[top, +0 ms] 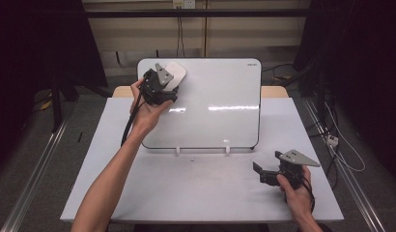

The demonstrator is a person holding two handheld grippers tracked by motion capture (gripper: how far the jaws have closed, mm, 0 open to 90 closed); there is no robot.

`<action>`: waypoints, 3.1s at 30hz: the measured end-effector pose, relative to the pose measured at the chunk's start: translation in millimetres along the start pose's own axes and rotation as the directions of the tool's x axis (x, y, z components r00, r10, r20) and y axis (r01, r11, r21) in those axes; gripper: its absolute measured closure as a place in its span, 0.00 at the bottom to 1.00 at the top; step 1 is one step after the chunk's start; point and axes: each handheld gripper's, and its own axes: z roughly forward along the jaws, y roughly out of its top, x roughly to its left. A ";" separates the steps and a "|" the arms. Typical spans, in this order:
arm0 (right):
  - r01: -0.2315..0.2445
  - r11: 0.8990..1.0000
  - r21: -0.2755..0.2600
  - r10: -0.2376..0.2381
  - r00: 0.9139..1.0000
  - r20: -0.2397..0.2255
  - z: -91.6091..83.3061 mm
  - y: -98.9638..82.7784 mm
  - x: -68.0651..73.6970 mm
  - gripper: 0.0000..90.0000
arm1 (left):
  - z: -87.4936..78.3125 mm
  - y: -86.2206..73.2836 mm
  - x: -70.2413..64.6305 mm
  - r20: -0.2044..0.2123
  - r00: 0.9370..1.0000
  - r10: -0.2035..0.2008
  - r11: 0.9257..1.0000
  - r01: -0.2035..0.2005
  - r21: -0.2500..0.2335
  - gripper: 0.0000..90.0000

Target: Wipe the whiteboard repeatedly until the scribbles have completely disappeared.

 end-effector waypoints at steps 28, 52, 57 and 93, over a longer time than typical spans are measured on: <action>0.008 1.000 -0.001 -0.008 1.000 0.002 0.1 0.2 1.5 0.05 | -4.9 -28.4 -4.3 -0.016 1.000 0.010 0.994 -0.011 -0.111 0.35; 0.003 1.000 -0.005 -0.003 1.000 0.012 -4.5 -1.7 0.3 0.05 | -15.7 -55.3 -3.2 -0.051 0.996 -0.074 0.993 0.068 -0.101 0.35; 0.010 1.000 -0.002 -0.010 1.000 0.011 -3.4 -0.9 2.2 0.05 | -23.5 -71.4 -12.6 -0.049 0.997 -0.068 0.993 0.062 -0.100 0.35; 0.016 1.000 0.001 -0.016 1.000 0.007 -0.8 0.1 3.5 0.05 | -9.4 -36.8 -14.6 -0.007 1.000 0.025 0.999 -0.025 -0.026 0.35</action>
